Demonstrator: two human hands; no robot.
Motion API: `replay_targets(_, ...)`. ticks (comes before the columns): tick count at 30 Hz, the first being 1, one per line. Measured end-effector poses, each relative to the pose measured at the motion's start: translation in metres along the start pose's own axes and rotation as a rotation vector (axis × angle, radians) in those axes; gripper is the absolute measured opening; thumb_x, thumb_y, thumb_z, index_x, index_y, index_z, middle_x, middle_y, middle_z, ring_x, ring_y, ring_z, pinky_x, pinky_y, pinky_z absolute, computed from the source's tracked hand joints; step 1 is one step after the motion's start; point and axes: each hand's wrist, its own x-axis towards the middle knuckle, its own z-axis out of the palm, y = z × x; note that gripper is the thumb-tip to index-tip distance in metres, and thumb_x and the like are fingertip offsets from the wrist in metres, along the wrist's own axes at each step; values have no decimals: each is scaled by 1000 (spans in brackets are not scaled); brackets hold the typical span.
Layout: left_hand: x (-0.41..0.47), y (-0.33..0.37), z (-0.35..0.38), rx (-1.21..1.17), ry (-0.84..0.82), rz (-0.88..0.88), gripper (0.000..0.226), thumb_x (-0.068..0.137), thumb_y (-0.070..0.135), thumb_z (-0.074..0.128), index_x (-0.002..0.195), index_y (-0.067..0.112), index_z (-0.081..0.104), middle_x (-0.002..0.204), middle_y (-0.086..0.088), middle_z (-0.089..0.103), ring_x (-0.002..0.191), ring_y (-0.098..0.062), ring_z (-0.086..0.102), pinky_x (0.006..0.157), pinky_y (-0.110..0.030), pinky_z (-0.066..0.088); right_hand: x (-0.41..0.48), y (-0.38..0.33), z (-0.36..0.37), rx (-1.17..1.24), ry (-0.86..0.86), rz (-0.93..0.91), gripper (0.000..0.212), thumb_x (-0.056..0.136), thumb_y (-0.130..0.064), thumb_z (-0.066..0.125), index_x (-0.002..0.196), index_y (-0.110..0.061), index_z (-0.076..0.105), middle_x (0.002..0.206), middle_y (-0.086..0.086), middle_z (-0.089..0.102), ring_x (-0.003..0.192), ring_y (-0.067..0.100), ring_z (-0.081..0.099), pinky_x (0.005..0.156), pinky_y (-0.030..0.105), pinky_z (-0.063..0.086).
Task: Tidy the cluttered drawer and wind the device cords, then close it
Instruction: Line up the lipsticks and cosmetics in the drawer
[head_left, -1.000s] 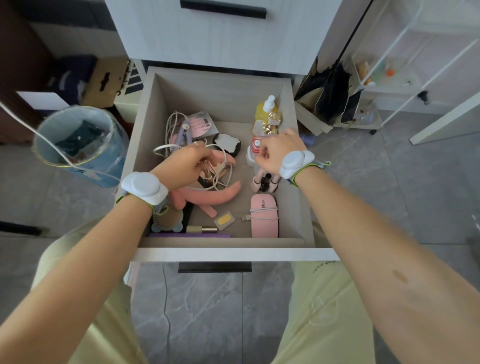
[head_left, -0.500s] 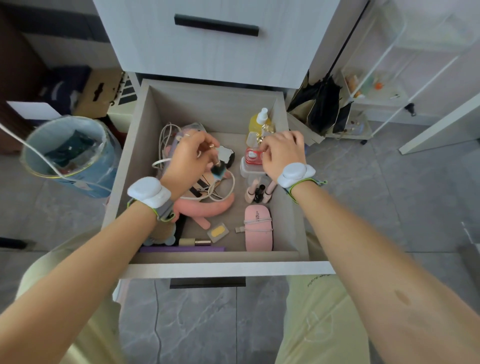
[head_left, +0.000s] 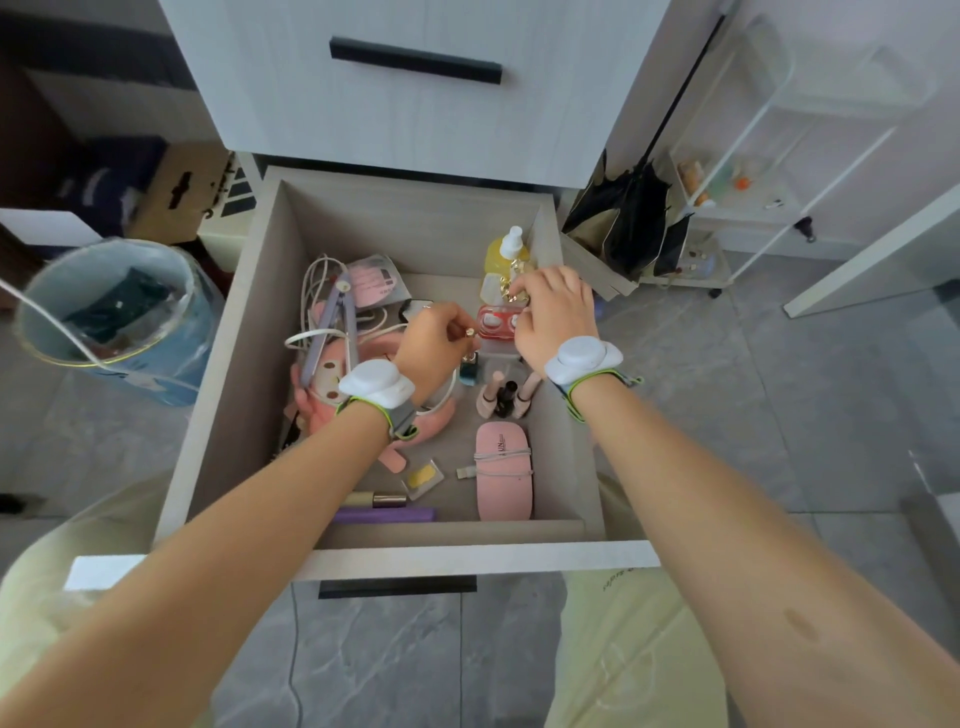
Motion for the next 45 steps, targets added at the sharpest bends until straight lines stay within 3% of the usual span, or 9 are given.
replay_targets(8, -2, -4, 10, -52, -11, -3, 20, 73, 1, 74, 90, 1, 64, 80, -6, 58, 74, -18, 55, 73, -28, 46, -1, 0, 1, 6, -2, 5, 31, 74, -12, 53, 104, -14, 59, 110, 2, 59, 117, 25, 43, 94, 30, 26)
replay_targets(14, -1, -18, 16, 99, -68, 39, 39, 69, -2, 72, 106, 1, 58, 104, -15, 60, 96, -26, 57, 81, -26, 41, -1, -1, 0, 9, -12, 14, 29, 75, -13, 53, 103, -15, 59, 110, 0, 60, 118, 24, 42, 94, 30, 26)
replay_targets(17, -4, -28, 17, 299, -86, 6, 45, 75, 11, 71, 115, 5, 53, 113, -14, 58, 102, -31, 57, 85, -32, 43, -1, -2, -1, 8, -17, 16, 28, 75, -14, 53, 103, -15, 59, 109, 0, 60, 117, 23, 42, 94, 30, 27)
replay_targets(22, -5, -36, 22, 548, -73, -30, 26, 82, 19, 60, 109, 20, 57, 98, -1, 68, 98, -27, 60, 92, -40, 28, 0, -2, -1, 6, -29, 17, 28, 76, -17, 54, 103, -16, 59, 109, -1, 59, 119, 22, 41, 95, 30, 26)
replay_targets(31, -3, -35, 24, 419, -65, -64, 28, 80, 17, 62, 108, 21, 59, 100, 2, 68, 103, -27, 57, 96, -42, 14, -1, -2, -4, 8, -33, 19, 28, 76, -18, 55, 104, -16, 58, 109, -1, 60, 120, 22, 40, 95, 30, 27)
replay_targets(45, -2, -38, 27, 468, -98, -63, 32, 81, 23, 63, 112, 20, 54, 103, 1, 68, 103, -26, 59, 102, -49, 17, -1, -3, -3, -28, -44, 23, 25, 77, -21, 55, 102, -17, 59, 107, -1, 60, 121, 21, 40, 97, 30, 27)
